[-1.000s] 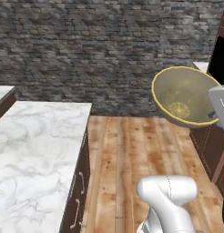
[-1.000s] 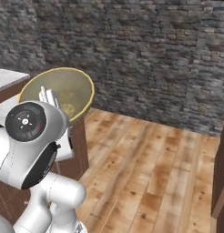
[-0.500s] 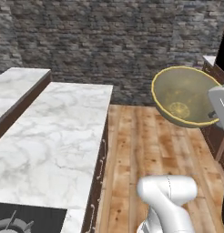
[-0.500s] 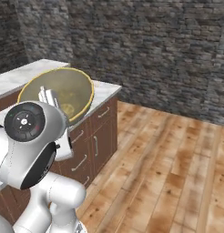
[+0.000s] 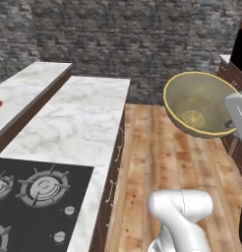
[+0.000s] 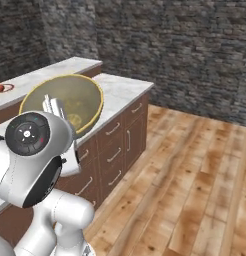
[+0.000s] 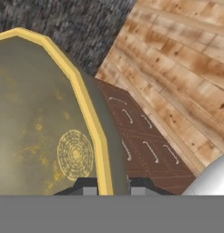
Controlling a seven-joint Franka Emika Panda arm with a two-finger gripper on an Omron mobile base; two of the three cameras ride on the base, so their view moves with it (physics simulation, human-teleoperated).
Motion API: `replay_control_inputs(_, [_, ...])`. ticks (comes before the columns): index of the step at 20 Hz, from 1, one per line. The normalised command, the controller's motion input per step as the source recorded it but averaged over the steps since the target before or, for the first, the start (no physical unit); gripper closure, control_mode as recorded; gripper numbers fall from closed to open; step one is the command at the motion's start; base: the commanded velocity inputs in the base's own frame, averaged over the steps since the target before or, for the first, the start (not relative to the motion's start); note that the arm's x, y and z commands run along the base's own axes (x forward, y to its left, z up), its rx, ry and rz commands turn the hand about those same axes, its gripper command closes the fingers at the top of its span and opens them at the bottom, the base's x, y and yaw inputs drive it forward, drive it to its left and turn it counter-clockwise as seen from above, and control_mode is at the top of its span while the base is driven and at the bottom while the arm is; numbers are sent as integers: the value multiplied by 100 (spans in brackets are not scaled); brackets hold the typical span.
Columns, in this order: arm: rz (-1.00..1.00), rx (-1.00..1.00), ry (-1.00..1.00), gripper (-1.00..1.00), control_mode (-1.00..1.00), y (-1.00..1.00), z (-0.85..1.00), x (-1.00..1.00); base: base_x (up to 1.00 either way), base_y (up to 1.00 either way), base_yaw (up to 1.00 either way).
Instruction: Take the smaller bowl and place it next to the appetizer plate on the dining counter , and place the larger bowl next to the plate with cooked food.
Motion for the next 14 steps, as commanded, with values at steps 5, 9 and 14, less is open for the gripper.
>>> replay_control_inputs(5, [0, 0, 0, 100, 100, 0, 0, 0, -83, 48, 2])
replay_control_inputs(9, [0, 0, 0, 100, 100, 0, 0, 0, -89, 60, 0])
replay_control_inputs(14, [0, 0, 0, 100, 100, 0, 0, 0, -97, 71, 0])
